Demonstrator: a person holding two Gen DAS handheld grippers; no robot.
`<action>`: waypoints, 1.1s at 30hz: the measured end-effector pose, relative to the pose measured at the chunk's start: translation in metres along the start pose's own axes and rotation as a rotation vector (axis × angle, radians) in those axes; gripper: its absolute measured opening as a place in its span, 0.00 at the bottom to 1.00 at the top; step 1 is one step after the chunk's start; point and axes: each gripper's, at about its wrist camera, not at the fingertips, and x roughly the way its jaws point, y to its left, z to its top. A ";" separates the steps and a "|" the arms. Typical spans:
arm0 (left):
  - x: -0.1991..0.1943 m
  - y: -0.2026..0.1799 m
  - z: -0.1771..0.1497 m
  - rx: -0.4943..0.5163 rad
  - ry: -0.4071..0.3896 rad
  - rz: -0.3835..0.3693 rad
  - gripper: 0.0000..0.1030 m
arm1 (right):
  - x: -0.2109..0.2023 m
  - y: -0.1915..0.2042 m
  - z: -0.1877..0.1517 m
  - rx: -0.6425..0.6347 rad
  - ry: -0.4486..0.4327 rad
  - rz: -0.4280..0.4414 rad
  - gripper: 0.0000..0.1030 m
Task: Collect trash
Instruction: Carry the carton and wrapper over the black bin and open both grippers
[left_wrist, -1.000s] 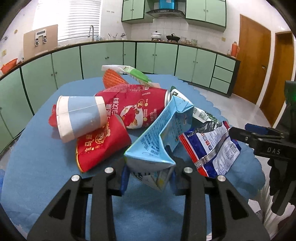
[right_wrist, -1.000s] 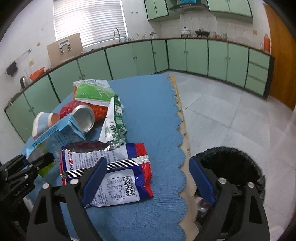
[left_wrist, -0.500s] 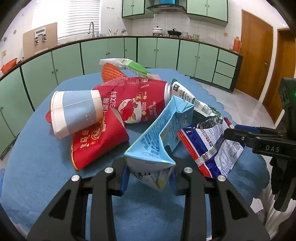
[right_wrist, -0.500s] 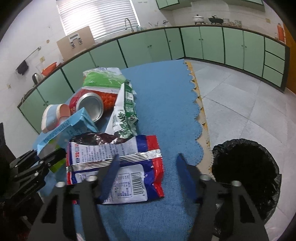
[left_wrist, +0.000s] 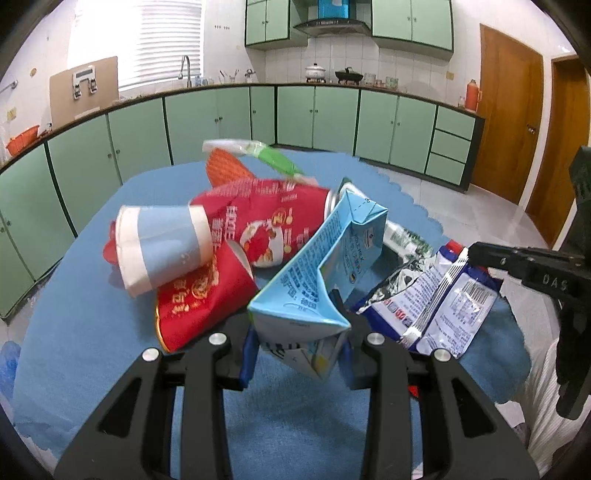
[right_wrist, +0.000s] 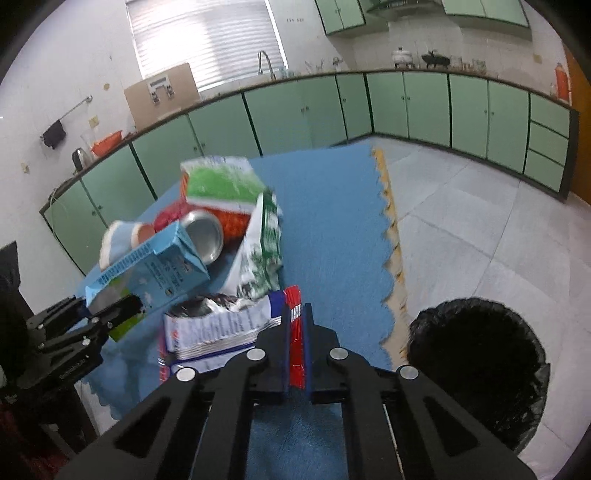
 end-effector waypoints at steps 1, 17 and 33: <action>-0.004 -0.001 0.002 0.001 -0.012 -0.001 0.32 | -0.008 0.000 0.003 -0.006 -0.018 -0.004 0.05; -0.025 -0.036 0.045 0.044 -0.099 -0.096 0.32 | -0.072 -0.001 0.036 -0.058 -0.149 -0.100 0.01; 0.016 -0.137 0.083 0.160 -0.101 -0.317 0.32 | -0.109 -0.071 0.042 0.015 -0.208 -0.263 0.00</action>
